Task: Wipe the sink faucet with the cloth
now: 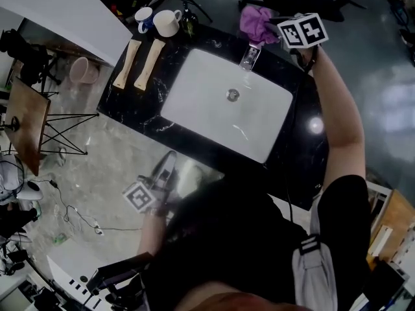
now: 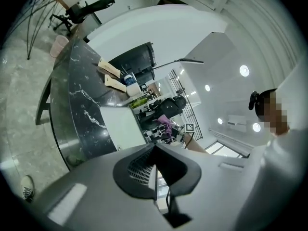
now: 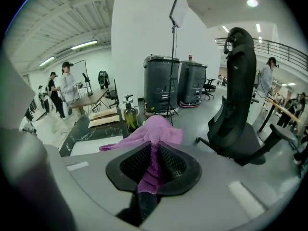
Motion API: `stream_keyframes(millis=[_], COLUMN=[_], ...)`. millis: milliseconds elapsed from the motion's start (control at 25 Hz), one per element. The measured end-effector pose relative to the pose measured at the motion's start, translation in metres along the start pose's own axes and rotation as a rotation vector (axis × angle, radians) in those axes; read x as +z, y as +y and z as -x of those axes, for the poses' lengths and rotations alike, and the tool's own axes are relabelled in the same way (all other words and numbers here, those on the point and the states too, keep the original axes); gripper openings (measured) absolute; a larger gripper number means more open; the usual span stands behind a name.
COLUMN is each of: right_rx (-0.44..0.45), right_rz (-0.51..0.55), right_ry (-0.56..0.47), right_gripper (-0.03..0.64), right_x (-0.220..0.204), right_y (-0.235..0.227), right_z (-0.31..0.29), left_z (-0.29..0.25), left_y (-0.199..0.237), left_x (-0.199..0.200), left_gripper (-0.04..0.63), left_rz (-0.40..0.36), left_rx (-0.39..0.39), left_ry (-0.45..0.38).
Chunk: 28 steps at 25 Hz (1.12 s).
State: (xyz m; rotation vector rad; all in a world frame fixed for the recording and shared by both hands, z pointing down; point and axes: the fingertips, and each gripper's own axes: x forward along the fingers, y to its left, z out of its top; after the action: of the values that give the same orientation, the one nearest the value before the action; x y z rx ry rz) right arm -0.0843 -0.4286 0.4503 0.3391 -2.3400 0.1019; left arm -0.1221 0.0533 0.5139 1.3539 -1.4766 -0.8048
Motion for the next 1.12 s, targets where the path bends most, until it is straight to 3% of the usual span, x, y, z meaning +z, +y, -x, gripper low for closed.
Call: stream_keyframes(millis=[320,480,720,880,1120], right_rx=[-0.034,0.034,0.178,0.122,-0.002], right_rz=[-0.014,-0.105,-0.213,-0.121,-0.147], right_ry=[-0.020,-0.100,-0.229,-0.189,-0.186], right_gripper=[0.064,0.064,0.063,0.063,0.061], right_x=[0.004,-0.015,-0.065,-0.084,-0.080], right_y=[0.001,0.034,0.122,0.143,0.104], right_z=[0.000,0.022,0.062,0.044,0.007], left_z=[-0.009,-0.008,-0.005,-0.011,-0.005], left_y=[-0.005,-0.008,-0.009,-0.014,-0.017], left_x=[0.003,0.004,0.006,-0.001,-0.002], left_gripper=[0.000,0.000,0.000,0.000,0.000], left_rz=[-0.014,-0.020,-0.021,-0.017,-0.032], left_rx=[-0.026,-0.052,-0.072,-0.091,-0.072], left_ry=[0.029,0.047,0.070,0.093,0.075])
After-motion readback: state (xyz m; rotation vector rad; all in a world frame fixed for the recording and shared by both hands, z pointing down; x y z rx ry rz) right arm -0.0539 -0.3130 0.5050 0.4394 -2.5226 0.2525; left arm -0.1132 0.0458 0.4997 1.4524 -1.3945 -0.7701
